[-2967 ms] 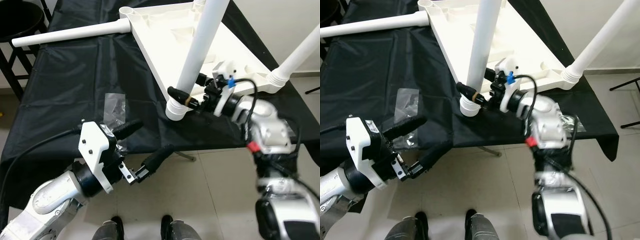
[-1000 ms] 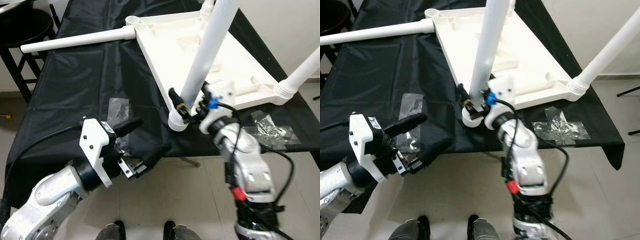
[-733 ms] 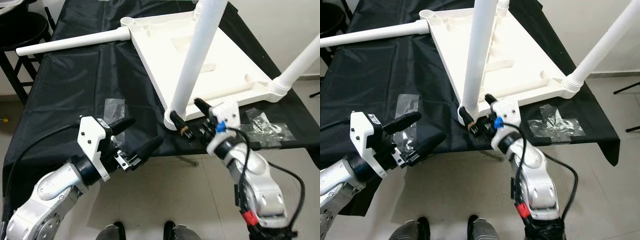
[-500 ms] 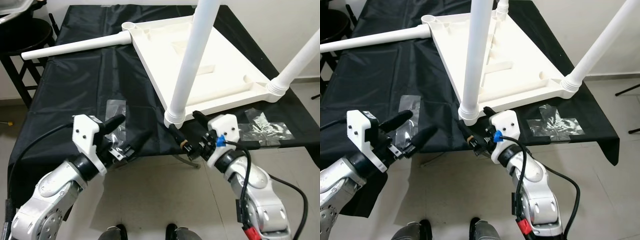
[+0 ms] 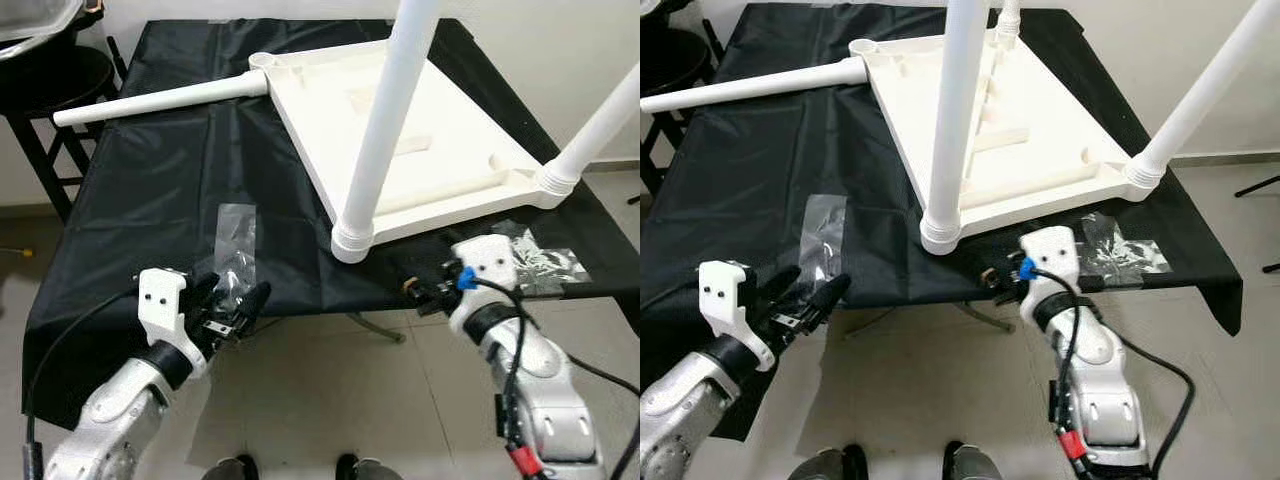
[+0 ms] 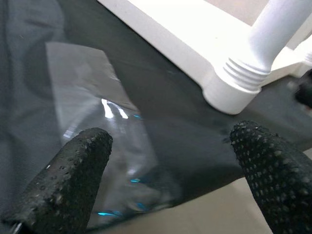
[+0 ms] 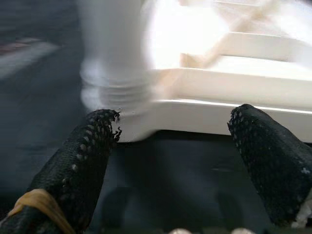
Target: Building children table
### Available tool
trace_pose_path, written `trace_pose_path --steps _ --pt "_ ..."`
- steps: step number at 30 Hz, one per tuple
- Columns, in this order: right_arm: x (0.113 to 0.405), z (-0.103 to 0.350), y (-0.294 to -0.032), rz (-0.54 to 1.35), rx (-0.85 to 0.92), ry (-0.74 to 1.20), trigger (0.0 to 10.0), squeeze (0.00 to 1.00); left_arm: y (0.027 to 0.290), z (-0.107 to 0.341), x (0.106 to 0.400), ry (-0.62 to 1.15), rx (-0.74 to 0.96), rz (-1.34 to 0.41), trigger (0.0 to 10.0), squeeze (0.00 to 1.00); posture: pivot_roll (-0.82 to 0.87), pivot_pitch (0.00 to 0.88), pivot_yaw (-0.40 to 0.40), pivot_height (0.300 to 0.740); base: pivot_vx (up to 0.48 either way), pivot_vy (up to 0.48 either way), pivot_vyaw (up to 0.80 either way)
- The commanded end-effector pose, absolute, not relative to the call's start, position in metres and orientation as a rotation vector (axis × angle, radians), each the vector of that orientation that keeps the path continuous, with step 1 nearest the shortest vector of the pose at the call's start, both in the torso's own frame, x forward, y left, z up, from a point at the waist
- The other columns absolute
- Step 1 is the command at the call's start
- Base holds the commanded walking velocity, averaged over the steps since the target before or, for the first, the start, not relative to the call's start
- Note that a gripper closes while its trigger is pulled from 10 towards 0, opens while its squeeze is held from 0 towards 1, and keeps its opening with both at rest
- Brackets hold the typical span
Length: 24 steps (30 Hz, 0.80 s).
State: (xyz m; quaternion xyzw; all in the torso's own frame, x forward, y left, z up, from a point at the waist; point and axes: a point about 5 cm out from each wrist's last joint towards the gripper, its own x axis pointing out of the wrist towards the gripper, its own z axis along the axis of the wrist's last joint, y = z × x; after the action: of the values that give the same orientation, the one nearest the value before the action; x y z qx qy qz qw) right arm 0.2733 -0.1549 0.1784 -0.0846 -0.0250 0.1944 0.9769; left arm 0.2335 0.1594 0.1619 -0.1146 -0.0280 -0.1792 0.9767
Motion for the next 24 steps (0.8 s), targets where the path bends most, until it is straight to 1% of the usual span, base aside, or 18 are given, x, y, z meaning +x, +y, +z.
trace_pose_path --steps 1,3,8,19,24 --pt "0.2652 0.1765 -0.1438 0.470 -0.171 -0.065 10.0 0.00 0.1585 0.1549 0.2277 -0.036 -0.262 -0.330 10.0 0.00 -0.01 0.182 -0.048 0.740 0.000 -0.454 0.00" --pt "0.2635 0.1760 -0.1407 0.494 -0.177 -0.071 10.0 0.00 0.1584 0.1533 0.2270 -0.034 -0.266 -0.320 10.0 0.00 -0.01 0.181 -0.049 0.740 0.000 -0.454 0.00" --pt "0.2649 0.1780 -0.1377 0.553 -0.215 -0.095 10.0 0.00 0.1563 0.1497 0.2269 -0.038 -0.301 -0.305 10.0 0.00 -0.01 0.170 -0.058 0.740 0.000 -0.454 0.79" --pt "0.2682 0.1801 -0.1363 0.595 -0.242 -0.107 10.0 0.00 0.1549 0.1554 0.2333 -0.073 -0.302 -0.296 10.0 0.00 -0.02 0.159 -0.057 0.740 0.000 -0.451 0.79" --pt "0.2672 0.1756 -0.1367 0.579 -0.250 -0.096 10.0 0.00 0.1526 0.1556 0.2337 -0.071 -0.289 -0.312 10.0 0.00 -0.02 0.159 -0.056 0.740 0.000 -0.445 0.78"
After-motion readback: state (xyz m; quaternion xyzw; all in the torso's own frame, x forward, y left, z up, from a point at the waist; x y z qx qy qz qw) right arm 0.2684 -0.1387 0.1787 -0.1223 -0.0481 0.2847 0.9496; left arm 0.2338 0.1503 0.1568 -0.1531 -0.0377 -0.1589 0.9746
